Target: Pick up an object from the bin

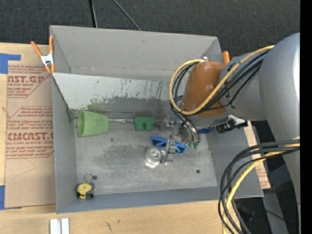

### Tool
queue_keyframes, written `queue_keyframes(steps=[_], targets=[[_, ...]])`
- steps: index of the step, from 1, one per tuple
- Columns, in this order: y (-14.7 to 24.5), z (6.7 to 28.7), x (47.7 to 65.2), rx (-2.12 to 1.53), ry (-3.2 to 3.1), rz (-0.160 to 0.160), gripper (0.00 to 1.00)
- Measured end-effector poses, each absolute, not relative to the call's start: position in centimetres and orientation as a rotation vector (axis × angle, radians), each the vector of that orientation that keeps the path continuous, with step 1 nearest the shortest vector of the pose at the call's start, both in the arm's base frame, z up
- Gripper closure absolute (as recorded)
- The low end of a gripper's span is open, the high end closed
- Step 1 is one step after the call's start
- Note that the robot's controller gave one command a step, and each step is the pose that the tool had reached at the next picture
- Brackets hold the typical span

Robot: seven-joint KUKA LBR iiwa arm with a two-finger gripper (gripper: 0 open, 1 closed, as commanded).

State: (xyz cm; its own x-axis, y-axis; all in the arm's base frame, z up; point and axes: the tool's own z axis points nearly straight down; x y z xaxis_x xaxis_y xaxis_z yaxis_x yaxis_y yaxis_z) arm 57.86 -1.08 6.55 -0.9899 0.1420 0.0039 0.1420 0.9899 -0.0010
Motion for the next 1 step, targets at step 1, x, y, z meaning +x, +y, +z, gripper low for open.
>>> queue_keyframes(steps=[1], targets=[[-0.99, 6.55, 57.92, -0.222, -3.136, -0.001, 0.00]])
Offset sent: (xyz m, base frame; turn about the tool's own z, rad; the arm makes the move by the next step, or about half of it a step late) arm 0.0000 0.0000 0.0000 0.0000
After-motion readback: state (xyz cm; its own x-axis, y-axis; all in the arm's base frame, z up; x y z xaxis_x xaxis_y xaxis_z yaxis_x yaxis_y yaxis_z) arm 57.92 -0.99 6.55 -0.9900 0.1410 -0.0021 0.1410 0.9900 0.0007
